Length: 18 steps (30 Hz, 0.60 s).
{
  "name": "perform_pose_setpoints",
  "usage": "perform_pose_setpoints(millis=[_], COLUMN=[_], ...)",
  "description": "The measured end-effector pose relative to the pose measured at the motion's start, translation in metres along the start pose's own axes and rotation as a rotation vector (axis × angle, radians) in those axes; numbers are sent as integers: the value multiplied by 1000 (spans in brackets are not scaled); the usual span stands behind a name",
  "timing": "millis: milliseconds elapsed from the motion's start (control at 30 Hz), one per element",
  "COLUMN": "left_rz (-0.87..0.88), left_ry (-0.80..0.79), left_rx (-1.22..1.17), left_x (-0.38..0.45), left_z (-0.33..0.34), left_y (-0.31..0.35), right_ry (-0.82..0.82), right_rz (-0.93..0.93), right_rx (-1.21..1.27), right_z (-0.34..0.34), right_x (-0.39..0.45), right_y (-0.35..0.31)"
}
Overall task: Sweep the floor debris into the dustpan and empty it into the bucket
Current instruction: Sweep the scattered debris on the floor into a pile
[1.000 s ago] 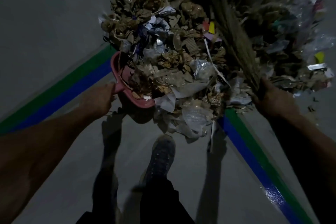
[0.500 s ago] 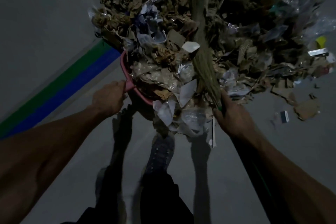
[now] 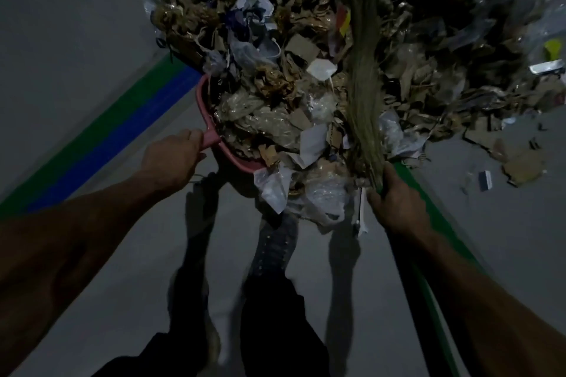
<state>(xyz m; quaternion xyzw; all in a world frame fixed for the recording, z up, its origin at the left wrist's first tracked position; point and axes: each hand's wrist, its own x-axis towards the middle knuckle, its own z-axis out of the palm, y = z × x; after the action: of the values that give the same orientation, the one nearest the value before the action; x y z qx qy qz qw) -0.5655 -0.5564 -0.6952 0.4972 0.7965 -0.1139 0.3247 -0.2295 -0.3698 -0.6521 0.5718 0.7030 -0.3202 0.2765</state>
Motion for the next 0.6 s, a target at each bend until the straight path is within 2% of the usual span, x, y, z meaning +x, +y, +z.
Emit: perform_pose_setpoints(millis=[233, 333, 533, 600], left_rz=[-61, -84, 2, -3], left_ry=[13, 21, 73, 90], left_rx=[-40, -62, -28, -30], left_x=[2, 0, -13, -14], left_z=[12, 17, 19, 20], left_y=[24, 19, 5, 4], right_ry=[-49, -8, 102, 118], right_rz=[-108, -124, -33, -63], right_rx=[86, 92, 216, 230], right_z=[36, 34, 20, 19], right_x=[-11, -21, -36, -29], right_y=[-35, -29, -1, -6])
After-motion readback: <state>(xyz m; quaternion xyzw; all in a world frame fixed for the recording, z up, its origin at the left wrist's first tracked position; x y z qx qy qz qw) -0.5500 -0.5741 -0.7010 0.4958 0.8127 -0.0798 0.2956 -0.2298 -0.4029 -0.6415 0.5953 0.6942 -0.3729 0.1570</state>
